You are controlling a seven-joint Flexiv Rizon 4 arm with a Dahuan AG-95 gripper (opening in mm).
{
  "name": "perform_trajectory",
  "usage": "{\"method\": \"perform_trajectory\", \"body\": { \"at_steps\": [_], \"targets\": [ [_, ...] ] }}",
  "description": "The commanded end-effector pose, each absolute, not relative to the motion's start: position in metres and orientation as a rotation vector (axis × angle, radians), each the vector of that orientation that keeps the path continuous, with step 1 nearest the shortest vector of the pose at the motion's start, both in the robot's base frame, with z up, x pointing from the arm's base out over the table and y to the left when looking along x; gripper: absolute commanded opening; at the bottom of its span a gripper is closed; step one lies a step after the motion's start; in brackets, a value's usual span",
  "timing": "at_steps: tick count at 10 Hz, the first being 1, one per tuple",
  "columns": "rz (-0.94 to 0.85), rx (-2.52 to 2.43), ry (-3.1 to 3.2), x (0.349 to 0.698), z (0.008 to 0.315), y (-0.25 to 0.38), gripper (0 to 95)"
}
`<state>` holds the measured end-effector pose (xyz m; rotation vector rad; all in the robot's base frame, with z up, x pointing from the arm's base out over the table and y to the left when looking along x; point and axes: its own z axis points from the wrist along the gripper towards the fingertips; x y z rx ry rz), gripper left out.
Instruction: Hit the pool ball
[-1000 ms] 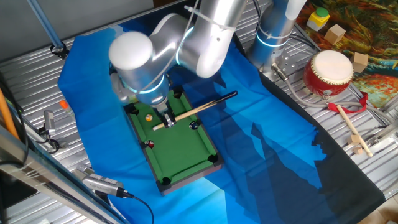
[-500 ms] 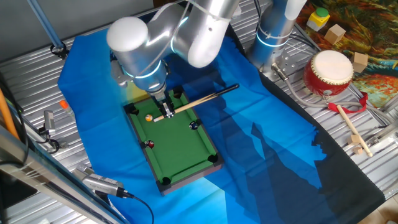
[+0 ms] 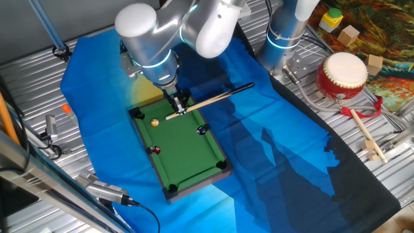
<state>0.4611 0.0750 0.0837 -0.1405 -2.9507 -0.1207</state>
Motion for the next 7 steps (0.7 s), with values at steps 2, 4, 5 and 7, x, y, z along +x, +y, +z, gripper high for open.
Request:
{"method": "perform_trajectory", "body": {
  "at_steps": [2,4,5,7],
  "targets": [
    [-0.114,-0.152,-2.969,0.472,0.075,0.070,0.0],
    [-0.107,-0.153,-2.954,0.503,0.088,0.057,0.0],
    [-0.107,-0.153,-2.936,0.514,0.100,0.053,0.0],
    [-0.117,-0.175,-2.922,0.525,0.109,0.054,0.0]
  ]
}}
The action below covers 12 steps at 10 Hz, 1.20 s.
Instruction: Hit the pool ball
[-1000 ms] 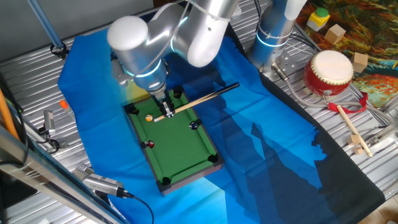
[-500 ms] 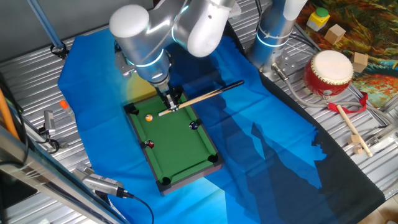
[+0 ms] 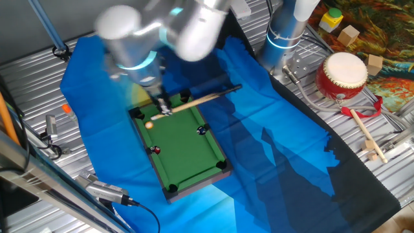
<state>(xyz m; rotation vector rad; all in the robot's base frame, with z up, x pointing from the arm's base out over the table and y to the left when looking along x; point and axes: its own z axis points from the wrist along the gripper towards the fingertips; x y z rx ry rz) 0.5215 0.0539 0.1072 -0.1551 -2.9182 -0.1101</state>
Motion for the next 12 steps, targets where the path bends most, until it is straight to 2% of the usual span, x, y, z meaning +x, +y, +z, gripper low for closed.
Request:
{"method": "perform_trajectory", "body": {
  "at_steps": [1,8,10,12],
  "targets": [
    [-0.121,-0.177,-2.925,0.527,0.110,0.055,0.0],
    [-0.123,-0.173,-2.934,0.524,0.114,0.057,0.0],
    [-0.069,-0.192,-2.937,0.523,0.122,0.064,0.0],
    [-0.068,-0.246,-2.951,0.532,0.127,0.079,0.0]
  ]
}}
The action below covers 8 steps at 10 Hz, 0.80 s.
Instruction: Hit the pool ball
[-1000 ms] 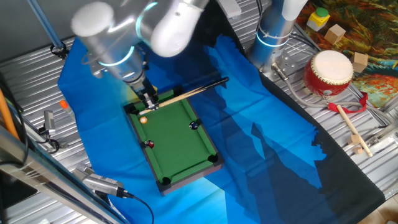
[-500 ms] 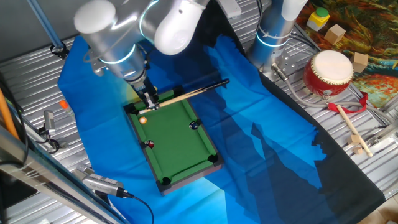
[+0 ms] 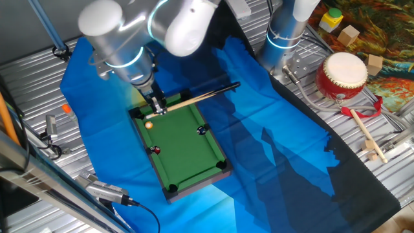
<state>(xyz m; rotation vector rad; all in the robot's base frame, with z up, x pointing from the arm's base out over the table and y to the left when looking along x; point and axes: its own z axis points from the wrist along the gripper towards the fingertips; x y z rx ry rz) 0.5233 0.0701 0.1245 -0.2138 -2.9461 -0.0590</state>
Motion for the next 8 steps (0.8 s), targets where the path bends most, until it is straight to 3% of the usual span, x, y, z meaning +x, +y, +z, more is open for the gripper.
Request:
{"method": "perform_trajectory", "body": {
  "at_steps": [1,5,8],
  "targets": [
    [-0.072,-0.274,-2.954,0.537,0.129,0.087,0.0],
    [-0.067,-0.323,-2.935,0.575,0.129,0.115,0.0],
    [-0.073,-0.306,-2.949,0.585,0.120,0.123,0.0]
  ]
}}
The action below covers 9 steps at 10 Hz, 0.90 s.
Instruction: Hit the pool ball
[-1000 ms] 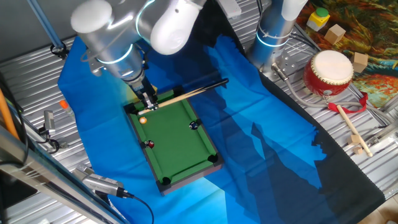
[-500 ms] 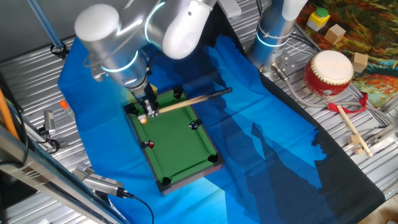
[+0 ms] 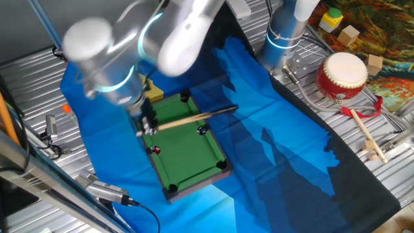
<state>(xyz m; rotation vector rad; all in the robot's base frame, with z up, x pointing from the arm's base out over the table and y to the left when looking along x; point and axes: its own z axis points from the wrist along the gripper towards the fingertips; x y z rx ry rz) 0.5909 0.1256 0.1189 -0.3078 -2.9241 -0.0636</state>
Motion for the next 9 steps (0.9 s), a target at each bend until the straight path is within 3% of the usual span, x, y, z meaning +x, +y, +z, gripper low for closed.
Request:
{"method": "perform_trajectory", "body": {
  "at_steps": [1,3,6,9],
  "targets": [
    [-0.058,-0.292,-2.955,0.5861,0.1186,0.1228,0.0],
    [-0.044,-0.259,-2.959,0.5887,0.1147,0.1207,0.0],
    [-0.046,-0.208,-2.960,0.5887,0.1142,0.1199,57.0],
    [-0.044,-0.187,-2.961,0.5886,0.1141,0.1197,57.0]
  ]
}}
